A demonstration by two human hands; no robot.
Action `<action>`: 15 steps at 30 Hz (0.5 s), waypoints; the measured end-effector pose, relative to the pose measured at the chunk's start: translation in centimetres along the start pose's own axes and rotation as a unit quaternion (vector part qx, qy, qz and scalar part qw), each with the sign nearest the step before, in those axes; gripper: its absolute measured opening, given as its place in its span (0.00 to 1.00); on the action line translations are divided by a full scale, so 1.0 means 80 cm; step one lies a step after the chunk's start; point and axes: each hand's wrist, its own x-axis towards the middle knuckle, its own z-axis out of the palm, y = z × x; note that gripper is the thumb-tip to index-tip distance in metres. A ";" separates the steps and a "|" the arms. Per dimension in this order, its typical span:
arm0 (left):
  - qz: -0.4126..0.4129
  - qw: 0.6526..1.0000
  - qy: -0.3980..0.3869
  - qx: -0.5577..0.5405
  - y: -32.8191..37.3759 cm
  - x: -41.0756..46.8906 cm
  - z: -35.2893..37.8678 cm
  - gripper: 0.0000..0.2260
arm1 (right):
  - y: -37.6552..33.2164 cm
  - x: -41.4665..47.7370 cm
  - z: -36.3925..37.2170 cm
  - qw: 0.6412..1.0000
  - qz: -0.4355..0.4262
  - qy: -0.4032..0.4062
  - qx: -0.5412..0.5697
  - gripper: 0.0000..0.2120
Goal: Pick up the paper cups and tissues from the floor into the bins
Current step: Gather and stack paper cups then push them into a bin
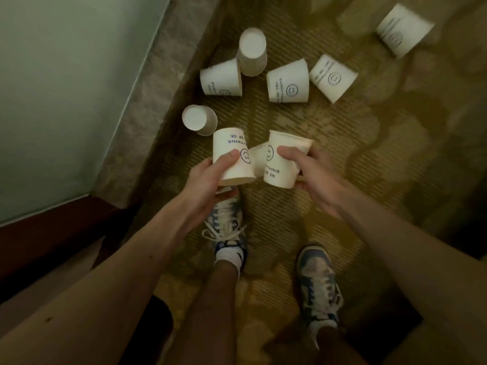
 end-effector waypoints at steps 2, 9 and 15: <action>0.017 1.000 -0.009 -0.007 0.007 -0.047 0.005 0.27 | -0.017 -0.042 -0.003 1.000 -0.006 -0.010 -0.010 0.24; 0.099 0.992 0.002 -0.079 0.029 -0.249 0.021 0.35 | -0.106 -0.220 0.025 0.994 -0.058 -0.061 -0.076 0.27; 0.139 0.955 0.035 -0.259 0.006 -0.417 0.005 0.33 | -0.152 -0.387 0.068 0.975 -0.096 -0.129 -0.152 0.27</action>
